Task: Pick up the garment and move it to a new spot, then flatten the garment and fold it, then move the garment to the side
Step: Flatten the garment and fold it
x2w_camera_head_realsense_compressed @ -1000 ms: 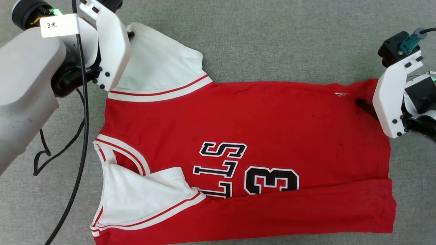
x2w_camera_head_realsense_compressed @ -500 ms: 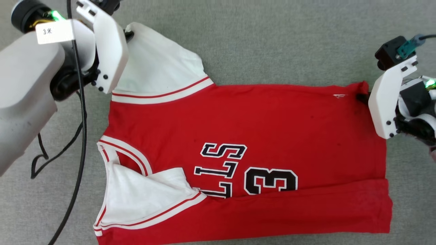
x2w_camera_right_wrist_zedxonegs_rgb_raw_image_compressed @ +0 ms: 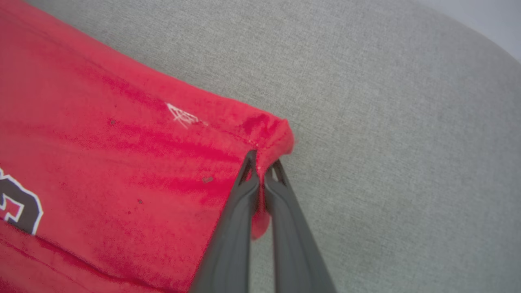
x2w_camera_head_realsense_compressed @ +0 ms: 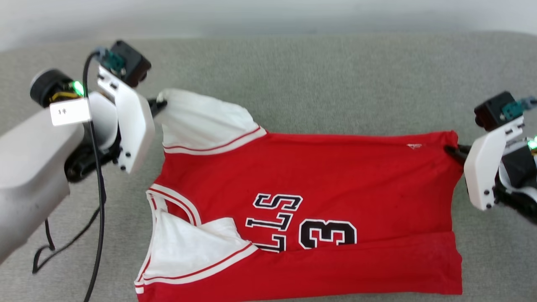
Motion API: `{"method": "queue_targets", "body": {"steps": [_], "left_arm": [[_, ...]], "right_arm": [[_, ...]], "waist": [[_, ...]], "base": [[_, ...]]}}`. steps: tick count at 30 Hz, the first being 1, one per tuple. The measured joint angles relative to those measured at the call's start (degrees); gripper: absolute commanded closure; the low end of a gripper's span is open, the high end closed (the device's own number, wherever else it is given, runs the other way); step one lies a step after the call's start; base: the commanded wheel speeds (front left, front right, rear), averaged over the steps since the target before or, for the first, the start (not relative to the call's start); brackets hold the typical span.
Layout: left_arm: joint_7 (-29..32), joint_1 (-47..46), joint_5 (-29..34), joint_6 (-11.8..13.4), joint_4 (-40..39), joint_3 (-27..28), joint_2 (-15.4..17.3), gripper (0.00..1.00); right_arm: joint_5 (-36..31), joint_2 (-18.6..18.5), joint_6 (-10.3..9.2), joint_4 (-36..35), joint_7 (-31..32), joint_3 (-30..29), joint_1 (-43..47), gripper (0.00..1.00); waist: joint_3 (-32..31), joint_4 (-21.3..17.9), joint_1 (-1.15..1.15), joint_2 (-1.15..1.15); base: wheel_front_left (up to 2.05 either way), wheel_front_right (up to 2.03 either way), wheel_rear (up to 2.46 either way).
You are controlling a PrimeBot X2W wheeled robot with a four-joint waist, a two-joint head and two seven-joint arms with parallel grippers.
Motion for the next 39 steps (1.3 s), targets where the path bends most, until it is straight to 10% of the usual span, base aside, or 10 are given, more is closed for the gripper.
{"method": "queue_targets", "body": {"steps": [25, 39], "left_arm": [[-5.63, 27.72, -4.20, 12.16, -21.45, -1.41, 11.38, 1.00], [-7.03, 35.10, -6.21, 12.24, -16.58, -1.65, 7.51, 1.00]], "right_arm": [[1.83, -2.52, 0.00, -12.79, -0.43, -8.43, 26.86, 1.00], [0.90, 0.60, 0.00, -13.81, 2.05, -12.35, 33.98, 1.00]], "waist": [[-10.37, 2.97, 0.00, 0.00], [-6.94, 3.26, 0.01, 0.00]], "base": [[0.00, 0.00, 0.00], [0.00, 0.00, 0.00]]}}
